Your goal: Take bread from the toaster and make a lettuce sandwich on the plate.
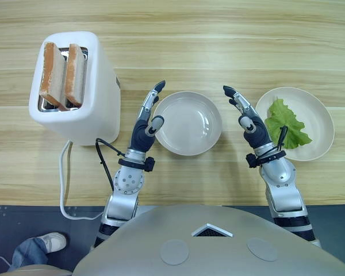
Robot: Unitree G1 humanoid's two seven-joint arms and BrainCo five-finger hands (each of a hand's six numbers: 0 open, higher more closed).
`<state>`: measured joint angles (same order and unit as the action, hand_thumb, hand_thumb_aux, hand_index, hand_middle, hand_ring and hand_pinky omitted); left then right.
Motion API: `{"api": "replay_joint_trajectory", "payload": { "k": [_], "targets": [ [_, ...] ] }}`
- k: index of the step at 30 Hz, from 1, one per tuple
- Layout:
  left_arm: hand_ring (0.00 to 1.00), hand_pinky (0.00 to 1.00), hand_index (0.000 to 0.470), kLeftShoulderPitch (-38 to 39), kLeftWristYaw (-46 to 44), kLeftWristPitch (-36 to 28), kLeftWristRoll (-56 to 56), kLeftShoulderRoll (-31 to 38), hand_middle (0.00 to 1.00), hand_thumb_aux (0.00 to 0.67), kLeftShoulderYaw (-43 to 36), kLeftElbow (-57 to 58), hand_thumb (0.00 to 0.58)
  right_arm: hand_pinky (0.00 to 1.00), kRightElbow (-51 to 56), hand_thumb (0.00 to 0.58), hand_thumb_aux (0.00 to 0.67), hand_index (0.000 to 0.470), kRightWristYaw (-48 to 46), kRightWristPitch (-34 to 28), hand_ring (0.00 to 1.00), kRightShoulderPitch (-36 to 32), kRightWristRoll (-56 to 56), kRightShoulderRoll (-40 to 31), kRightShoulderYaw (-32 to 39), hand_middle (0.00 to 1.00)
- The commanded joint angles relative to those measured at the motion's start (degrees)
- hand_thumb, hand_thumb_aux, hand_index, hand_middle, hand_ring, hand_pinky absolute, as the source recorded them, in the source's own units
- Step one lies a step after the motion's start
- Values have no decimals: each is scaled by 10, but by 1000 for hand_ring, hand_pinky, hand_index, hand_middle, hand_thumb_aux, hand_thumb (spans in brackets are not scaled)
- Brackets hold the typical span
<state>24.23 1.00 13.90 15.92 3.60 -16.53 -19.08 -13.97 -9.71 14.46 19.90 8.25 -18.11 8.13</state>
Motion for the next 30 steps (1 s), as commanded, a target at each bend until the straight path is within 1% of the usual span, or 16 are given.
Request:
{"api": "replay_joint_trajectory", "payload": {
  "k": [1,4,6,8,9,11,13,15,17,18,20,24,30],
  "targets": [
    [0,0,0,-7,-3,-5,1,6,0,0,5,3,0,0,0,0,0,0,0,3,0,0,12,2,-2,0],
    [0,0,0,3,-18,-24,28,12,0,0,-5,-96,0,0,-2,0,0,0,-2,1,0,4,11,5,-1,0],
    [0,0,0,24,-29,-79,57,3,0,0,9,-226,0,0,-3,0,0,0,-1,3,0,13,13,8,0,0],
    [0,0,0,32,-39,-125,117,3,0,0,72,-341,0,0,-3,0,0,0,3,4,0,21,16,12,0,0],
    [0,0,0,31,-39,-137,140,8,0,0,125,-377,0,0,-4,0,0,0,6,4,0,24,18,14,0,0],
    [0,0,0,29,-40,-145,178,25,0,0,222,-406,0,0,-7,0,0,0,9,4,0,29,21,17,1,0],
    [0,0,0,40,-39,-156,210,45,0,0,313,-408,0,0,-7,0,0,0,11,4,0,33,24,20,2,0],
    [0,0,0,56,-31,-167,232,71,0,0,401,-381,0,0,-10,0,0,0,12,6,0,37,26,22,3,0],
    [0,0,0,67,-19,-168,248,92,0,0,466,-338,0,0,-17,0,0,0,13,8,0,39,27,23,1,0],
    [0,0,0,70,-16,-167,254,100,0,0,484,-319,0,0,-21,0,0,0,13,7,0,41,27,24,0,0],
    [0,0,0,69,-11,-163,269,112,0,0,494,-286,0,0,-25,0,0,0,14,7,0,43,28,24,-2,0],
    [0,0,0,35,0,-164,300,136,0,0,472,-198,0,0,-35,0,0,0,17,8,0,49,27,23,-12,0],
    [0,0,0,-36,-7,-193,354,149,0,0,403,-129,0,0,-38,0,0,0,22,14,0,56,25,21,-26,0]
  ]
}}
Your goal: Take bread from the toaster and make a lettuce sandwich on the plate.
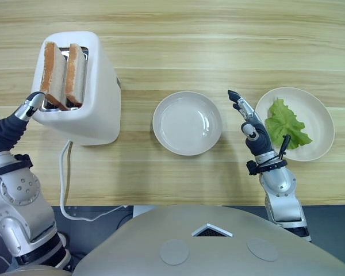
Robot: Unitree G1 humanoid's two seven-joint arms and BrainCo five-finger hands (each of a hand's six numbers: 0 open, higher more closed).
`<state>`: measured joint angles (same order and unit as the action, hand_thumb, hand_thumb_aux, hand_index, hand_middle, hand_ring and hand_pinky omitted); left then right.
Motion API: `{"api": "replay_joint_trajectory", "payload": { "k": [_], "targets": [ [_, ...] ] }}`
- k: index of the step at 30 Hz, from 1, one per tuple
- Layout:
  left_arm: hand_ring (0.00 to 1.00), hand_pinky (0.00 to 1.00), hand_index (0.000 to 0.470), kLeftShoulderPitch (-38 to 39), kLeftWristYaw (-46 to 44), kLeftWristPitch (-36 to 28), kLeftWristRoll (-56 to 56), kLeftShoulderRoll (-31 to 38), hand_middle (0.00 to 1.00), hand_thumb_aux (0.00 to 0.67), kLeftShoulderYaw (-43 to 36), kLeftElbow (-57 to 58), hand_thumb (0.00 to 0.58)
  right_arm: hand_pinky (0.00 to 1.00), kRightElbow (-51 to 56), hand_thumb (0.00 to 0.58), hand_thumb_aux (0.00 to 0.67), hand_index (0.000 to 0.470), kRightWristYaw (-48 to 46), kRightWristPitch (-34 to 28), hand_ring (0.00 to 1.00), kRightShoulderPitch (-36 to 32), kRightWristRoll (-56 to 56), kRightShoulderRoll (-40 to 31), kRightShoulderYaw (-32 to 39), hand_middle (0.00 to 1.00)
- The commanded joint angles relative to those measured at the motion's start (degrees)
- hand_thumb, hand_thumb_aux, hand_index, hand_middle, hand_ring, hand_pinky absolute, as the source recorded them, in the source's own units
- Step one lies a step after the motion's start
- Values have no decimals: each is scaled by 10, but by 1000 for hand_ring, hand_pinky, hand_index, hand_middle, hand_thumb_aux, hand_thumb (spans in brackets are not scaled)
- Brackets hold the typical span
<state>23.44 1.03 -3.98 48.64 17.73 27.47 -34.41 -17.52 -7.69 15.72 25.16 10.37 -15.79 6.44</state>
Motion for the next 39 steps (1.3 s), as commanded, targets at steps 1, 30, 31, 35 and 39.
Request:
{"api": "replay_joint_trajectory", "payload": {
  "k": [1,30,31,35,39],
  "targets": [
    [0,0,15,-34,-10,-21,34,6,0,21,-49,33,36,0,-4,0,0,0,2,3,0,5,3,-2,-12,0],
    [0,0,29,8,-42,-91,97,16,0,42,-115,18,71,0,8,0,0,0,-2,8,0,2,-1,-1,-36,0],
    [0,0,0,11,-49,-93,100,19,0,0,-118,19,0,0,8,0,0,0,-2,8,0,1,-1,-1,-36,0],
    [0,0,247,21,-69,-99,121,30,0,352,-124,24,449,0,9,0,0,0,-3,8,0,-1,-4,-1,-38,0],
    [0,0,470,19,-74,-103,120,36,0,670,-126,27,580,0,12,0,0,0,-2,7,0,-3,-5,0,-40,0]
  ]
}}
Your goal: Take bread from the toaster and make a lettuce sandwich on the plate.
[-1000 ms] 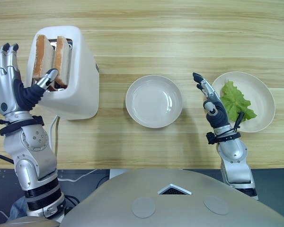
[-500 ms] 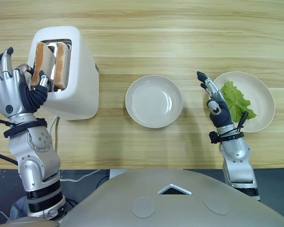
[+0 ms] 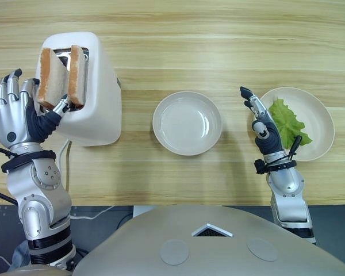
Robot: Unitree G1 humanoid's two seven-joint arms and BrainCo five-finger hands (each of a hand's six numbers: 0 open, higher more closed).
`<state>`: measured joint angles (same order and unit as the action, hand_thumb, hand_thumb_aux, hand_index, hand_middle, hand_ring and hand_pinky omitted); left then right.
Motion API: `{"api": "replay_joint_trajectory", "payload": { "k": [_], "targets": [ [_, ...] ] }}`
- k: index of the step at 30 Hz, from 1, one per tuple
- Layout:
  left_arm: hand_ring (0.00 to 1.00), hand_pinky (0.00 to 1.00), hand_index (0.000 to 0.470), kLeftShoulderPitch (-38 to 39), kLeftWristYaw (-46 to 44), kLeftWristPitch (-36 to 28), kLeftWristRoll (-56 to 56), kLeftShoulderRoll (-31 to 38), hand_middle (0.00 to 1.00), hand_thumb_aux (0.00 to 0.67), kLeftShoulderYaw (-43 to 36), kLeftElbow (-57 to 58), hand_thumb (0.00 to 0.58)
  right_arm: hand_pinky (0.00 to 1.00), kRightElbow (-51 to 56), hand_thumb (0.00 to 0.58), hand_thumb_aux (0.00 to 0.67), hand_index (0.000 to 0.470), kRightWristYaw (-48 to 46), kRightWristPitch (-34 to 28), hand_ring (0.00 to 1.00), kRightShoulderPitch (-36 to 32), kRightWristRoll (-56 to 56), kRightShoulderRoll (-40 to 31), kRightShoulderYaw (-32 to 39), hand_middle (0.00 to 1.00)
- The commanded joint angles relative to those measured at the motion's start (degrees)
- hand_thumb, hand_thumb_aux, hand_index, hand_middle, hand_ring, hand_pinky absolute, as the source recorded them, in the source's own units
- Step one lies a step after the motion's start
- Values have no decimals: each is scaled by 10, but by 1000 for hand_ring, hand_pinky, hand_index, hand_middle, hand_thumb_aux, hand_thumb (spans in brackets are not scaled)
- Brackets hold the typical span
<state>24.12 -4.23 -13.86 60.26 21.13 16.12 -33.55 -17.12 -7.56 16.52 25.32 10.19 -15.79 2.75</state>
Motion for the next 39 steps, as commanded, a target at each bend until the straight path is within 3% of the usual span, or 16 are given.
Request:
{"api": "replay_joint_trajectory", "payload": {
  "k": [1,2,9,11,12,23,26,32,36,39],
  "targets": [
    [173,173,470,10,-16,-5,0,0,173,670,-9,15,580,0,9,0,0,0,-4,-1,0,-5,-4,0,-3,0],
    [643,643,470,8,-10,-5,0,0,643,670,-6,11,580,0,10,0,0,0,-4,-1,0,-5,-4,0,-3,0],
    [678,678,470,-12,35,5,-2,-2,678,670,0,4,580,0,17,0,0,0,-4,-1,0,-5,-3,0,-2,0],
    [957,957,470,-24,47,9,-14,-1,957,670,6,-3,580,0,18,0,0,0,-5,0,0,-5,-2,0,0,0],
    [1000,1000,470,-32,52,10,-21,-1,1000,670,11,-9,580,0,19,0,0,0,-5,1,0,-6,-2,0,0,0],
    [1000,1000,470,-150,84,41,-58,51,1000,670,97,-81,580,0,36,0,0,0,-10,1,0,-12,2,-1,8,0],
    [1000,1000,470,-174,88,65,-81,49,1000,670,86,-103,580,0,39,0,0,0,-10,2,0,-13,3,-1,9,0],
    [1000,1000,470,-214,17,61,-339,-92,1000,670,-92,-138,580,0,16,0,0,0,-7,-15,0,-29,-10,-6,-17,0],
    [1000,1000,470,-208,-44,12,-474,-166,1000,670,-229,-126,580,0,-28,0,0,0,-5,-73,0,-65,-42,-30,-98,0],
    [1000,1000,470,-190,-74,-13,-511,-178,1000,670,-297,-83,580,0,-35,0,0,0,-11,-102,0,-93,-49,-64,-153,0]
  ]
}}
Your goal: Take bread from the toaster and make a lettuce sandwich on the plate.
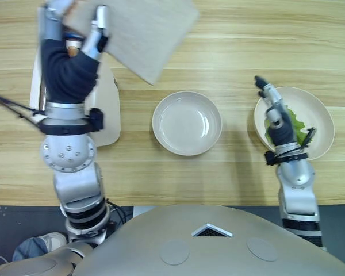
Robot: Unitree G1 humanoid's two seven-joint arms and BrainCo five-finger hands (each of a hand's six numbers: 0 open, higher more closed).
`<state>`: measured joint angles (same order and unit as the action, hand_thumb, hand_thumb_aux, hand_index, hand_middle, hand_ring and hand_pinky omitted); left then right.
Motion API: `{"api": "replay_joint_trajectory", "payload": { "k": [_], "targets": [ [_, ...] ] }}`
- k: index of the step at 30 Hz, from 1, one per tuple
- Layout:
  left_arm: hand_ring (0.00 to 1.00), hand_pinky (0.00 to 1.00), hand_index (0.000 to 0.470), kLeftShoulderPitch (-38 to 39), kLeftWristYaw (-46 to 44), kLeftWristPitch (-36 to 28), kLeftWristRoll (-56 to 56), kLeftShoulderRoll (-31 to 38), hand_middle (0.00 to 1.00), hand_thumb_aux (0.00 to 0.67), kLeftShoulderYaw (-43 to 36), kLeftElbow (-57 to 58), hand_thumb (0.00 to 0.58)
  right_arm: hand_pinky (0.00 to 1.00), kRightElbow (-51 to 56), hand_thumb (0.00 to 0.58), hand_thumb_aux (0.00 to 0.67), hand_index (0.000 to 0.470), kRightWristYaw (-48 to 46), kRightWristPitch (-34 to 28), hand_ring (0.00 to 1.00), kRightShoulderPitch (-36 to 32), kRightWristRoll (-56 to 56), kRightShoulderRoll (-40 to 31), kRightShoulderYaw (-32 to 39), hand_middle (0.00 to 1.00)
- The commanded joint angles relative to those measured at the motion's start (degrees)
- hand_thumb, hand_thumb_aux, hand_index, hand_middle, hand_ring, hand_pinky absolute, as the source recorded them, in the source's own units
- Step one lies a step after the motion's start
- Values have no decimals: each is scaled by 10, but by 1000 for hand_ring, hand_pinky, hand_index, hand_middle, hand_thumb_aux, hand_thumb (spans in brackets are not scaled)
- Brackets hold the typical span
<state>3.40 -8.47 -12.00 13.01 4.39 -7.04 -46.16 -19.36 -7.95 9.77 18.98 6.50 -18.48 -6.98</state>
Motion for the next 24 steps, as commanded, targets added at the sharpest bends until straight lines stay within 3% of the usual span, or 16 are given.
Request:
{"api": "replay_joint_trajectory", "payload": {
  "k": [1,7,12,18,24],
  "targets": [
    [1000,1000,470,23,-47,-40,-44,0,1000,670,-79,67,580,0,-7,0,0,0,-10,-42,0,-38,-10,-53,-73,0],
    [1000,1000,470,51,-78,-15,-23,70,1000,670,-84,203,580,0,112,0,0,0,-29,-36,0,-70,22,-155,-136,0],
    [1000,1000,470,28,-55,21,23,98,1000,670,-84,270,580,0,233,0,0,0,-19,31,0,-74,74,-226,-141,0],
    [1000,1000,470,-13,-62,52,36,94,1000,670,-114,362,580,0,402,0,0,0,20,138,0,-87,131,-269,-102,0],
    [1000,1000,470,-25,-70,64,52,91,1000,670,-152,412,580,0,468,0,0,0,71,204,0,-100,217,-298,-30,0]
  ]
}}
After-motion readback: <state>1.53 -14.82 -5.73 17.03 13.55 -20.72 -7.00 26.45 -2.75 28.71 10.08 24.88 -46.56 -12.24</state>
